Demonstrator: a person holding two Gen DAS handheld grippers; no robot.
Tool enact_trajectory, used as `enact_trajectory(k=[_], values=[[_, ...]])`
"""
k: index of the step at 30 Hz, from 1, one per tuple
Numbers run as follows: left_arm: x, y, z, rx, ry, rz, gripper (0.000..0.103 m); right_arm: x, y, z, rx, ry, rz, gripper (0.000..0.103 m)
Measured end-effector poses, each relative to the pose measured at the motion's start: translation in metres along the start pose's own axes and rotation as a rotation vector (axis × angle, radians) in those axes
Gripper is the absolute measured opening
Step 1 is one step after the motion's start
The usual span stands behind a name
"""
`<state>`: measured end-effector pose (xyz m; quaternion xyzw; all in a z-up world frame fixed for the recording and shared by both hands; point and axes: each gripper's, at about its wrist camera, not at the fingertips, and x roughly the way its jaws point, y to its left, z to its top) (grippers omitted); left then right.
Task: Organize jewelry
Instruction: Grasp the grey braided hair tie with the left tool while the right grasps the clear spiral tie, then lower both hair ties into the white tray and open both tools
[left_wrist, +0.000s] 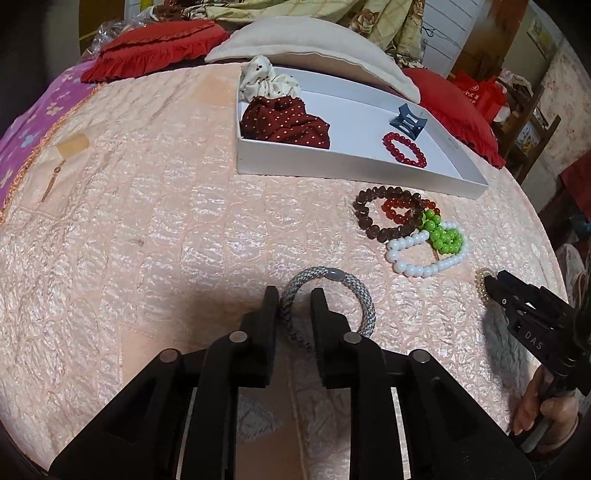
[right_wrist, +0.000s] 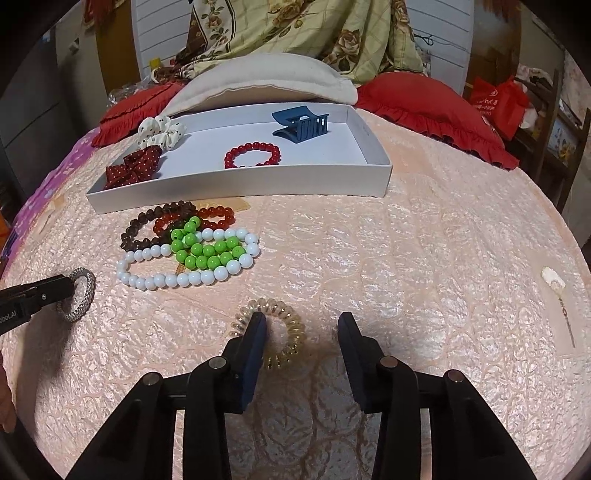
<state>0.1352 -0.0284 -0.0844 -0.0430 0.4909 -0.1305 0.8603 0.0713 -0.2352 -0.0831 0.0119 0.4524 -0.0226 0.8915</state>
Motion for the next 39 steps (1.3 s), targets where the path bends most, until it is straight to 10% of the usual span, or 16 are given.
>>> enact_trajectory(k=[5, 27, 39], values=[[0.004, -0.008, 0.005, 0.047, 0.039, 0.006, 0.005, 0.0, 0.002, 0.004, -0.01, 0.015, 0.024, 0.011], [-0.094, -0.015, 0.073, 0.028, -0.088, -0.113, 0.005, -0.063, -0.031, 0.065, 0.145, -0.093, 0.202, 0.01], [-0.036, -0.048, 0.188, 0.216, -0.091, 0.069, 0.005, -0.008, -0.027, 0.148, 0.157, -0.05, 0.256, 0.01]])
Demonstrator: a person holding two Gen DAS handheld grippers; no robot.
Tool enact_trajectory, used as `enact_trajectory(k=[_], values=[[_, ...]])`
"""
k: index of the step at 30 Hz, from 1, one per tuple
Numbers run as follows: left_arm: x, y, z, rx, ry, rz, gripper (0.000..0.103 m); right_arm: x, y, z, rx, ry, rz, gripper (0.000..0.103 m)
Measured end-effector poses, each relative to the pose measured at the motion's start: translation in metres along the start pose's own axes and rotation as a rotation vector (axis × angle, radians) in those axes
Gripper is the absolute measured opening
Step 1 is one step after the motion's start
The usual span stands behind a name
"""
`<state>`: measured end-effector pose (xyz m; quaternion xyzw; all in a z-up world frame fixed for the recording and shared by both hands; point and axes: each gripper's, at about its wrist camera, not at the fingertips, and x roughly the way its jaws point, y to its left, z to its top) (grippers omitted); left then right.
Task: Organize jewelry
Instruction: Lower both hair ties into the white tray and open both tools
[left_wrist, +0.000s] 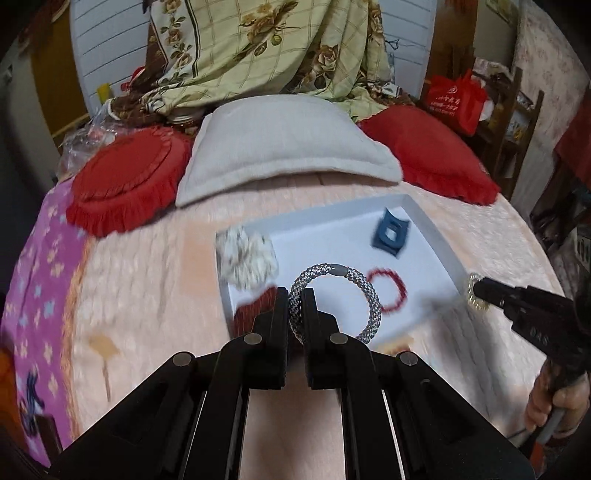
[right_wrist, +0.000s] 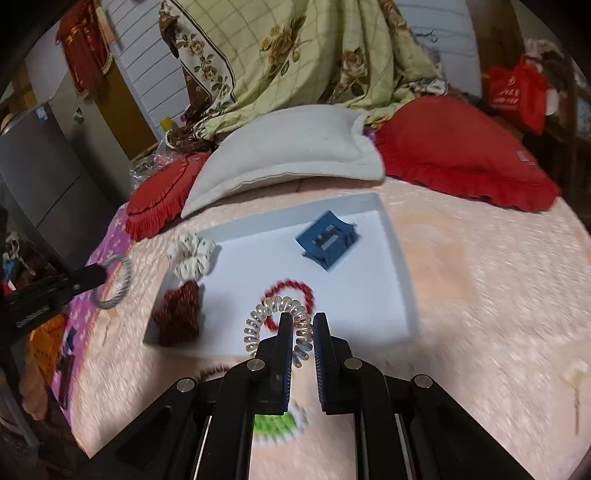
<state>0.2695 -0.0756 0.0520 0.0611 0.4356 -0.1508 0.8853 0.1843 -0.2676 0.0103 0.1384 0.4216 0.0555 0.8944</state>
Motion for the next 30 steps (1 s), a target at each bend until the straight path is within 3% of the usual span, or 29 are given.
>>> enact_trajectory(k=[8, 15, 25, 27, 29, 30], values=[[0.1, 0.016, 0.035, -0.085, 0.101, 0.003, 0.005, 0.096, 0.018, 0.051, 0.065, 0.111, 0.099, 0.01], [0.159, 0.029, 0.045, -0.133, 0.15, -0.003, 0.005, 0.158, 0.018, 0.071, 0.063, 0.173, 0.049, 0.01], [0.173, 0.026, 0.041, -0.097, 0.131, 0.061, 0.008, 0.18, 0.008, 0.076, 0.071, 0.196, 0.033, 0.012], [0.171, 0.026, 0.04, -0.102, 0.132, 0.057, 0.014, 0.18, 0.008, 0.077, 0.079, 0.195, 0.038, 0.015], [0.166, 0.028, 0.039, -0.112, 0.129, 0.059, 0.027, 0.176, 0.01, 0.078, 0.069, 0.183, 0.03, 0.03], [0.162, 0.028, 0.039, -0.118, 0.121, 0.059, 0.028, 0.173, 0.011, 0.079, 0.062, 0.174, 0.027, 0.034]])
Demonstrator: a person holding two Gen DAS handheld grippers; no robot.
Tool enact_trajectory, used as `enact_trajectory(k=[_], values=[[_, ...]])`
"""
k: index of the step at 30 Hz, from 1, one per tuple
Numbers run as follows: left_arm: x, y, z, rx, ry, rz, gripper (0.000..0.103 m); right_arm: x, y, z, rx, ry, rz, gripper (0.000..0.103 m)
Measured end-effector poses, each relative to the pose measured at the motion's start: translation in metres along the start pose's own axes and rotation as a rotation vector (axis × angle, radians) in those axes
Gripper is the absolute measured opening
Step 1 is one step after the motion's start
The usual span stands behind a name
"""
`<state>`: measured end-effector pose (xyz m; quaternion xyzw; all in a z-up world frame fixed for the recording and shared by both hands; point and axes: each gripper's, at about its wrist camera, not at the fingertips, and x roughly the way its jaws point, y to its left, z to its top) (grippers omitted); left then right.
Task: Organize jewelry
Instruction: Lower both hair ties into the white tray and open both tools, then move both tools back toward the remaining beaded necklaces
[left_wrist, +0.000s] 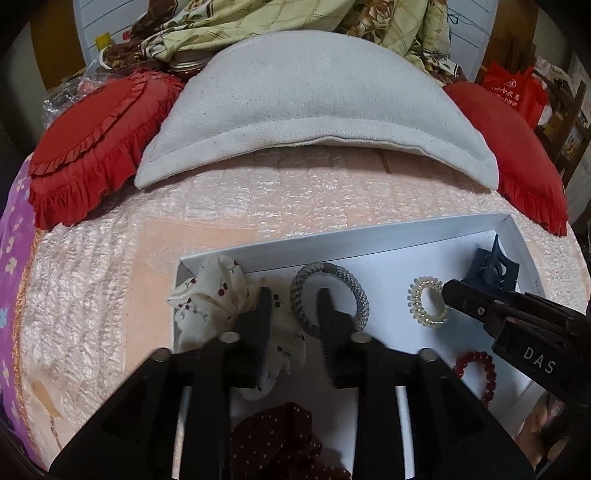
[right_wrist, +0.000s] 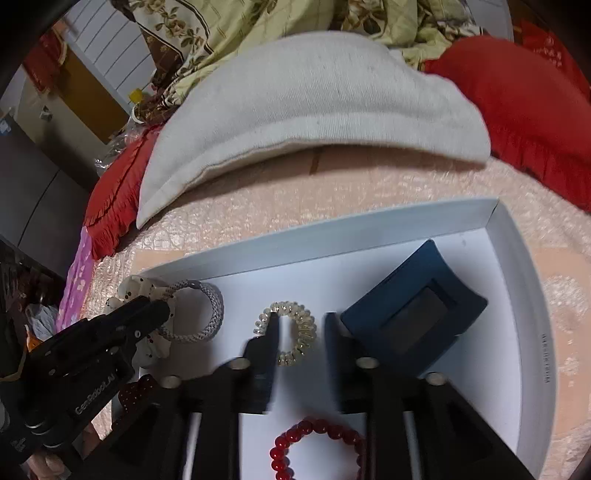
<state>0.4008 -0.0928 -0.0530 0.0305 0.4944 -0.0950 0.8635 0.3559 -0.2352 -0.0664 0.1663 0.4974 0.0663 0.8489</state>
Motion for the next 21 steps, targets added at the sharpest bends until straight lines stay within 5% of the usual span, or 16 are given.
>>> enact_trajectory(k=[11, 21], values=[[-0.095, 0.014, -0.021, -0.042, -0.114, -0.046, 0.028, -0.075, 0.004, -0.03, -0.069, -0.093, -0.062, 0.037], [-0.173, 0.038, -0.137, -0.062, -0.167, -0.01, 0.031, -0.098, -0.048, -0.095, -0.137, -0.141, -0.421, 0.037]])
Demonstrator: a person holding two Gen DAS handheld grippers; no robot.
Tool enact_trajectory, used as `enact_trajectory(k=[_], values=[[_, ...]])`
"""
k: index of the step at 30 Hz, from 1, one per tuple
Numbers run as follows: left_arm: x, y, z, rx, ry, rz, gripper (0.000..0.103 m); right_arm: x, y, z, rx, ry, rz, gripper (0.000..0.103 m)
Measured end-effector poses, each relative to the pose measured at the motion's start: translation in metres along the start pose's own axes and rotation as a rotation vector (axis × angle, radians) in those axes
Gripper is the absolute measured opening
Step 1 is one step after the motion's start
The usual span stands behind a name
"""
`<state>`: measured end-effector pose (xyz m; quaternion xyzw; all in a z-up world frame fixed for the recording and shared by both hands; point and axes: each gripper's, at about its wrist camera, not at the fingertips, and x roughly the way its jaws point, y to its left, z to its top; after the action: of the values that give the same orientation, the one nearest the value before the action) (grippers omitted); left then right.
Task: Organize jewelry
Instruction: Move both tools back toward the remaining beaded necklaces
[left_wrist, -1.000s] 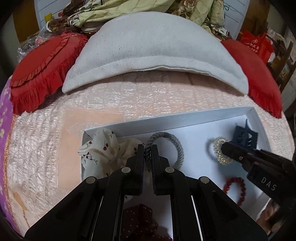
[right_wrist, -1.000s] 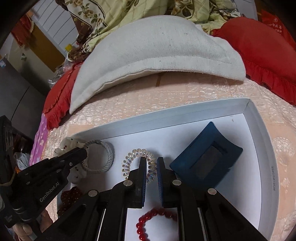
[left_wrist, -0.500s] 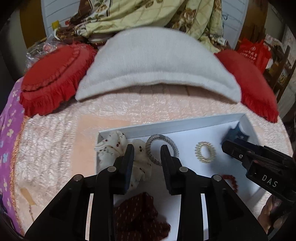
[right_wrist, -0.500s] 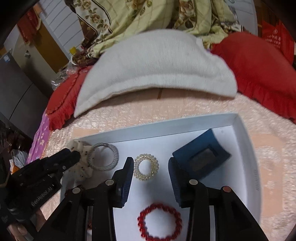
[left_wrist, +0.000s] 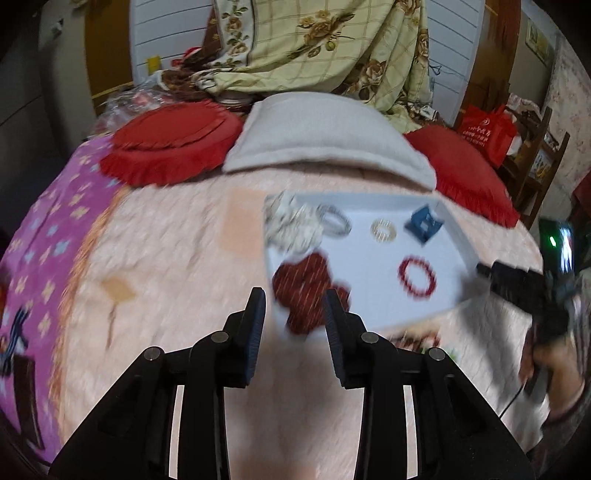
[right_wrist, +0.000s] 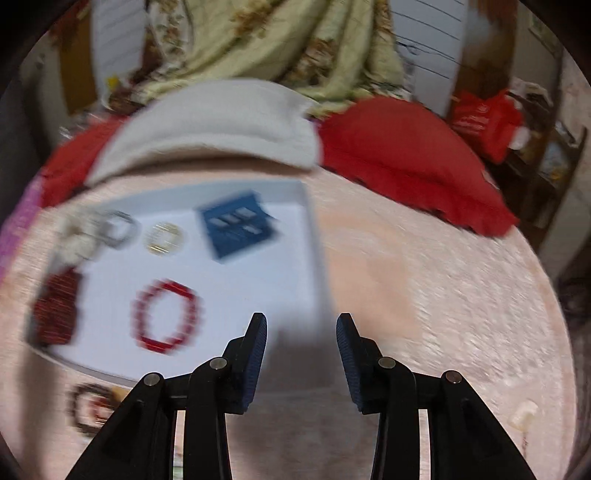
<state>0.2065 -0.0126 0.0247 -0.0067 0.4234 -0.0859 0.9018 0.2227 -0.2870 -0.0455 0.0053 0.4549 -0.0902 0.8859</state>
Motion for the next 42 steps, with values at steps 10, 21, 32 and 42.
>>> enact_trajectory(k=[10, 21, 32, 42], values=[[-0.014, 0.021, -0.056, -0.102, 0.059, -0.011, 0.031, 0.002, -0.026, -0.024, 0.119, 0.098, 0.108, 0.021], [-0.01, -0.005, -0.076, -0.057, 0.102, -0.055, 0.031, -0.073, -0.016, -0.064, 0.1, -0.059, 0.145, 0.045], [0.001, -0.008, -0.088, -0.071, 0.13, -0.074, 0.031, -0.039, 0.082, -0.085, -0.125, 0.044, 0.248, 0.044], [0.014, 0.014, -0.098, -0.131, 0.16, -0.076, 0.031, -0.055, 0.107, -0.122, -0.215, 0.115, 0.339, 0.023]])
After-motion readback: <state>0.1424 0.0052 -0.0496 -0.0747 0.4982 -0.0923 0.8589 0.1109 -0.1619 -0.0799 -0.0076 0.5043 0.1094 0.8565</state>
